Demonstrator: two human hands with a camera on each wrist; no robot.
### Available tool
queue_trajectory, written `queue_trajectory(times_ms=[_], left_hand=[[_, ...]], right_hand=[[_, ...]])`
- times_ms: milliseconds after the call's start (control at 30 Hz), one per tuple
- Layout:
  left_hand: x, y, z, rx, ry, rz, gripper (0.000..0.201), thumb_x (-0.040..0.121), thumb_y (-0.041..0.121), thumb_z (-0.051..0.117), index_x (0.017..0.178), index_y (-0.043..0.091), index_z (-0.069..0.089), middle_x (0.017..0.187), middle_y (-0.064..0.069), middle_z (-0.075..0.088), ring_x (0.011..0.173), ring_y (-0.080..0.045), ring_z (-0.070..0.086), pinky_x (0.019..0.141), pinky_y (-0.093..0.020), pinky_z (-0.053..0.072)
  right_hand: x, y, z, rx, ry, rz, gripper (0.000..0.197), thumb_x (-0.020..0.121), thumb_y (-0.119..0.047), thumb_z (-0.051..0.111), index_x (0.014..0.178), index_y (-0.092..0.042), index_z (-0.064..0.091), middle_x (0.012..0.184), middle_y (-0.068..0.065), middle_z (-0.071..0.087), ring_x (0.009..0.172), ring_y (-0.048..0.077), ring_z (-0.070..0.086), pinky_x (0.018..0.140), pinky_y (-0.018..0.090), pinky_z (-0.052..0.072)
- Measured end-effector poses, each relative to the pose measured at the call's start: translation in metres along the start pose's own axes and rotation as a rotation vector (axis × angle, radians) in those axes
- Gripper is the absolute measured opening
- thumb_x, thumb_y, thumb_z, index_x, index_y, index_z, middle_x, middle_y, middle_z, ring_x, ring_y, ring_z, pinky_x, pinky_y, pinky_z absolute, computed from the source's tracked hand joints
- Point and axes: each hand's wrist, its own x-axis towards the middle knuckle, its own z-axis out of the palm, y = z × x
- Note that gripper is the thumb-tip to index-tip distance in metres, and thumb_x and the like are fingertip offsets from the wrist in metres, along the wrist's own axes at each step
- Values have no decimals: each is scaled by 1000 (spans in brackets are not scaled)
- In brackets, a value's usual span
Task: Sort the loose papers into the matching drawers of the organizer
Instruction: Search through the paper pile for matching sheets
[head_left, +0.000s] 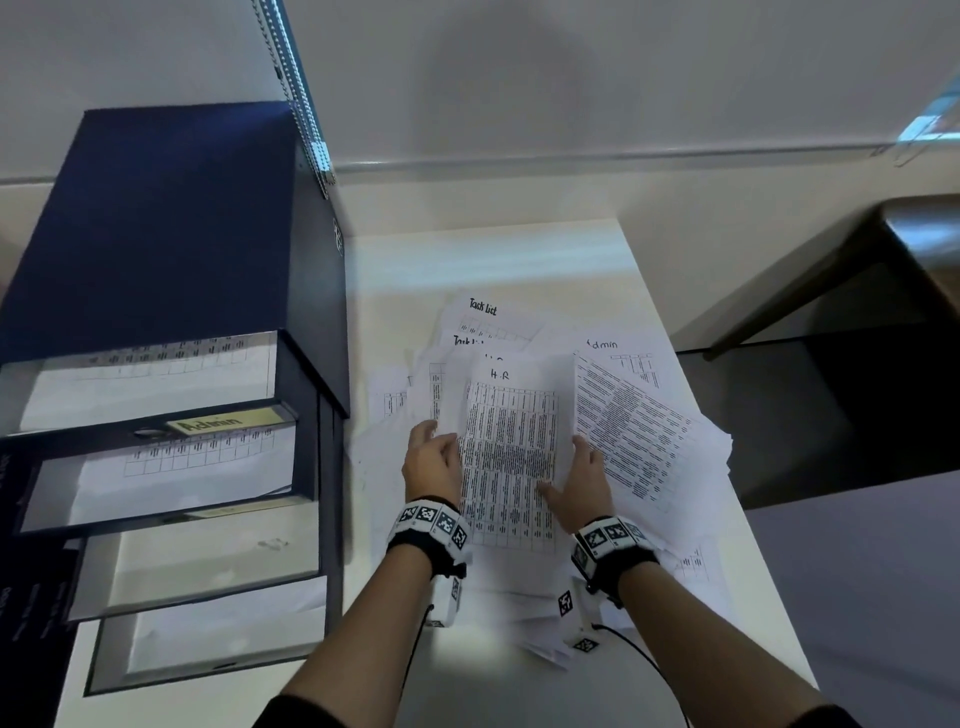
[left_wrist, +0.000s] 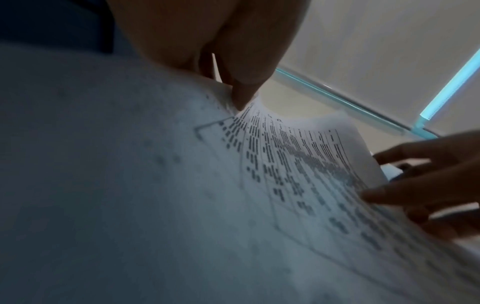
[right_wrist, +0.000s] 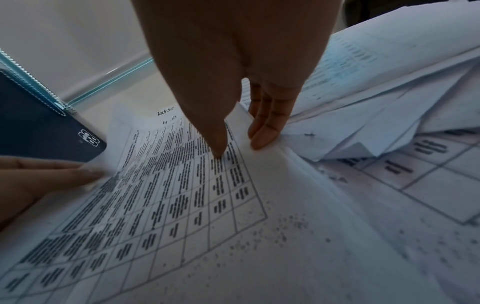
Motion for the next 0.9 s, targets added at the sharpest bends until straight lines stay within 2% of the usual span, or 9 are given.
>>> queue_trajectory(times_ms=[100, 200, 267, 400, 500, 600, 667, 767, 900], left_hand=[[3, -2, 1, 49, -50, 83, 25, 98, 13, 55, 112, 0, 71, 149, -3, 46, 131, -18, 48, 112, -24, 32], [0, -5, 2, 141, -92, 129, 29, 100, 13, 52, 124, 5, 66, 144, -8, 53, 133, -21, 48, 112, -23, 29], [-4, -6, 5, 134, -75, 138, 28, 99, 13, 54, 122, 5, 67, 148, -10, 48, 134, -22, 48, 112, -21, 28], [-11, -4, 9, 47, -51, 87, 30, 99, 10, 53, 127, 6, 65, 148, -11, 47, 136, -23, 47, 112, -23, 30], [-14, -2, 11, 46, -61, 90, 47, 99, 7, 50, 146, 12, 46, 150, -6, 46, 137, -21, 45, 113, -25, 32], [-13, -1, 12, 39, -59, -20, 65, 98, 8, 50, 156, 16, 22, 142, -8, 50, 131, -23, 48, 104, -25, 37], [-9, 0, 13, 77, -62, -26, 57, 98, 7, 50, 152, 11, 33, 143, -12, 48, 134, -25, 41, 110, -28, 33], [-2, 2, 12, 104, -56, 7, 34, 98, 7, 50, 131, 6, 61, 145, -14, 48, 136, -27, 40, 112, -30, 30], [3, 2, 10, 55, -17, -46, 46, 97, 13, 55, 142, 4, 48, 139, -14, 53, 131, -30, 48, 110, -36, 36]], right_hand=[[-5, -5, 7, -30, 12, -25, 93, 89, -20, 69, 155, -8, 6, 151, 21, 20, 119, 35, 56, 102, 40, 47], [-7, -10, 9, -67, 8, -11, 86, 91, -15, 65, 154, -2, 7, 151, 22, 19, 118, 34, 54, 101, 36, 46], [-6, -13, 9, -69, 4, 15, 83, 92, -9, 62, 153, 0, 7, 150, 22, 19, 115, 32, 55, 99, 34, 47], [-4, -16, 16, -77, 10, 25, 82, 89, 5, 52, 153, 3, 1, 151, 26, 15, 115, 33, 54, 100, 36, 50], [-6, -21, 21, -90, 20, 21, 82, 87, 8, 46, 152, 5, -3, 152, 25, 13, 118, 35, 51, 101, 38, 49], [-7, -26, 22, -104, 23, 39, 82, 89, 3, 46, 152, 6, -8, 154, 25, 11, 121, 36, 47, 102, 37, 45], [-7, -28, 21, -77, 25, 67, 81, 91, 2, 45, 152, 4, -9, 156, 23, 10, 122, 35, 46, 102, 38, 43], [-6, -28, 20, -49, 21, 72, 81, 92, 3, 47, 153, 4, -7, 156, 24, 10, 125, 36, 45, 105, 39, 41], [2, -24, 19, 7, 27, 63, 78, 88, 5, 47, 153, 1, 4, 152, 24, 18, 121, 37, 49, 105, 44, 46]])
